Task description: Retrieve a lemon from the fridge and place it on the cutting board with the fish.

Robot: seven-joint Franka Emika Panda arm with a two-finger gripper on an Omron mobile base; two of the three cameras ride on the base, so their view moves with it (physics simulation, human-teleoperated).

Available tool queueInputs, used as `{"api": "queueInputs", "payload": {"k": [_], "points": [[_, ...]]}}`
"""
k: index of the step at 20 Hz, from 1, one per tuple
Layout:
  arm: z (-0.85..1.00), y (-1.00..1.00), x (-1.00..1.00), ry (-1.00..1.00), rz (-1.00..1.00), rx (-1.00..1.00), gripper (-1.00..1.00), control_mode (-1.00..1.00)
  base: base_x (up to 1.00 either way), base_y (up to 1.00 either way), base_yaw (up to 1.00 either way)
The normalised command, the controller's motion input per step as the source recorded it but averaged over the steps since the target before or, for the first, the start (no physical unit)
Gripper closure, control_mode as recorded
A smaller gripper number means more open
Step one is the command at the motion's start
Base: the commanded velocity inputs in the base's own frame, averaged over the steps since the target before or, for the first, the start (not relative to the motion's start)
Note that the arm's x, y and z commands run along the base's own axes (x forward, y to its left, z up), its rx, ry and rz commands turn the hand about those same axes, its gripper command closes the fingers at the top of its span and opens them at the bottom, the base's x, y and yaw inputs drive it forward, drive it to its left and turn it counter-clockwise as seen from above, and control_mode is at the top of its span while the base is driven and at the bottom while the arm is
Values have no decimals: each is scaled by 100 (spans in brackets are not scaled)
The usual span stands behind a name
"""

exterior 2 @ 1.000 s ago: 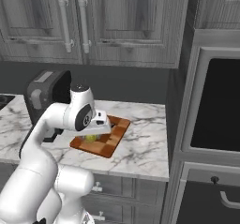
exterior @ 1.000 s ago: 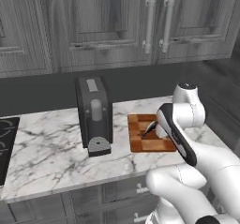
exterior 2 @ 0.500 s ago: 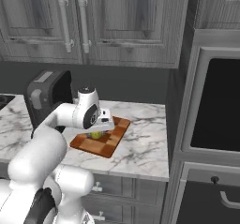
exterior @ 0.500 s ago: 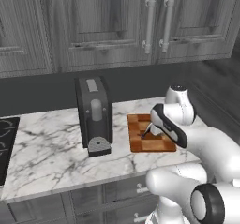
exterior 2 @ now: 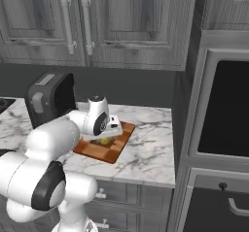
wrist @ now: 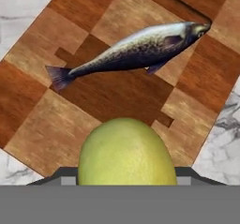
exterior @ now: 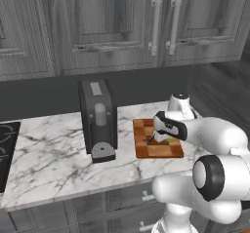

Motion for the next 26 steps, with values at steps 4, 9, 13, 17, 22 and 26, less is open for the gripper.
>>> {"api": "queueInputs", "payload": {"k": [4,9,13,17,22,26], "points": [[-34,-14,42,0,7,0,100,-100,0,0,0],[-28,-3,37,0,4,0,100,-100,0,0,0],[-11,0,24,0,1,0,100,-100,0,0,0],[-9,0,2,5,0,0,100,-100,0,0,0],[-19,0,0,9,1,0,100,-100,0,0,0],[-22,0,0,8,1,0,-100,-100,0,0,0]]}}
